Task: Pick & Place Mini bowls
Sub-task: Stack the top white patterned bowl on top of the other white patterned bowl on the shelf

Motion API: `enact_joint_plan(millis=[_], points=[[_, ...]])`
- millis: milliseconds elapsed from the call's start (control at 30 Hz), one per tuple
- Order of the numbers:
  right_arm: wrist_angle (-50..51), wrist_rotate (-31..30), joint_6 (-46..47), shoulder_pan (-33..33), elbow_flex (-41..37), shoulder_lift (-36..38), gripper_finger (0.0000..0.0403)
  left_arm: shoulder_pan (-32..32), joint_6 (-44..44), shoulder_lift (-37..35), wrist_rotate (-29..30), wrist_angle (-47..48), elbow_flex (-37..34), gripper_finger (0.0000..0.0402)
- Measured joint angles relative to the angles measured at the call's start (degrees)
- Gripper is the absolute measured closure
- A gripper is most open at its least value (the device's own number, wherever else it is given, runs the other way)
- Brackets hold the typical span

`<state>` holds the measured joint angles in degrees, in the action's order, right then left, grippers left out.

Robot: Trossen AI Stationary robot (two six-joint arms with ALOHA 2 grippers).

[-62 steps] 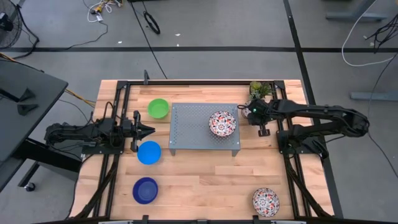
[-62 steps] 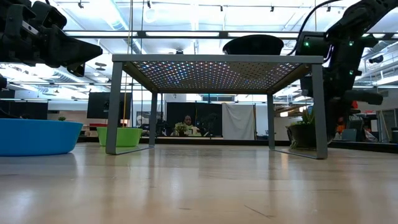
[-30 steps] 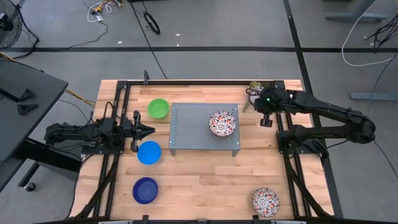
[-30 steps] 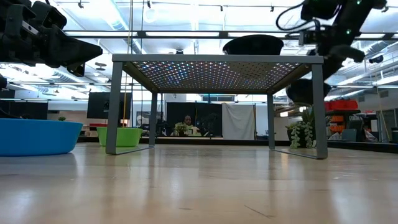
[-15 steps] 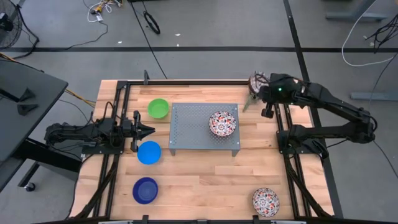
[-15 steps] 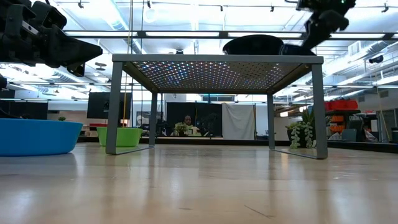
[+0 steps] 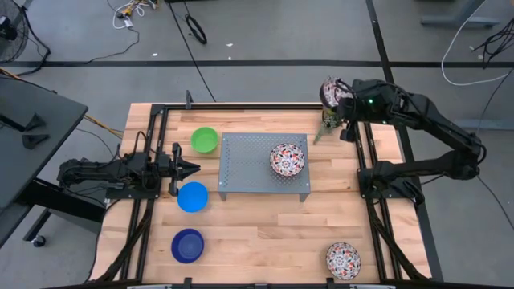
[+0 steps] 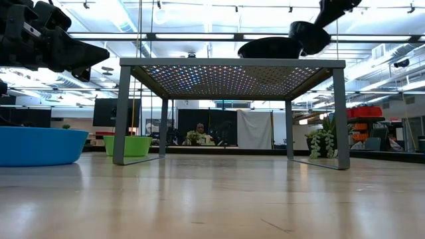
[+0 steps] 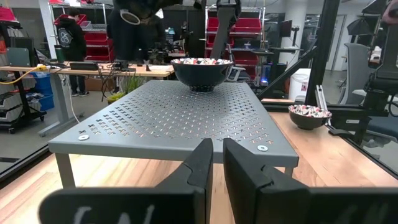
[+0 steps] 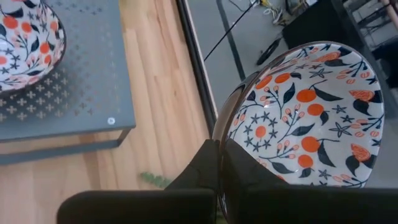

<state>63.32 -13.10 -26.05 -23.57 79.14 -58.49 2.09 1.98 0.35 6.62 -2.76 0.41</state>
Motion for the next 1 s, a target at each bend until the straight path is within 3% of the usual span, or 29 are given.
enact_joint_plan(millis=[500,1000], points=[[2.45,0.07,-9.40,8.79,8.63,-7.70,0.0403,0.02,0.00,-0.01,0.01,0.00,0.00,0.0358],[5.15,0.09,-24.75,20.87,9.17,-11.56,0.0403,0.01,0.00,-0.01,0.00,0.00,0.01,0.0358]])
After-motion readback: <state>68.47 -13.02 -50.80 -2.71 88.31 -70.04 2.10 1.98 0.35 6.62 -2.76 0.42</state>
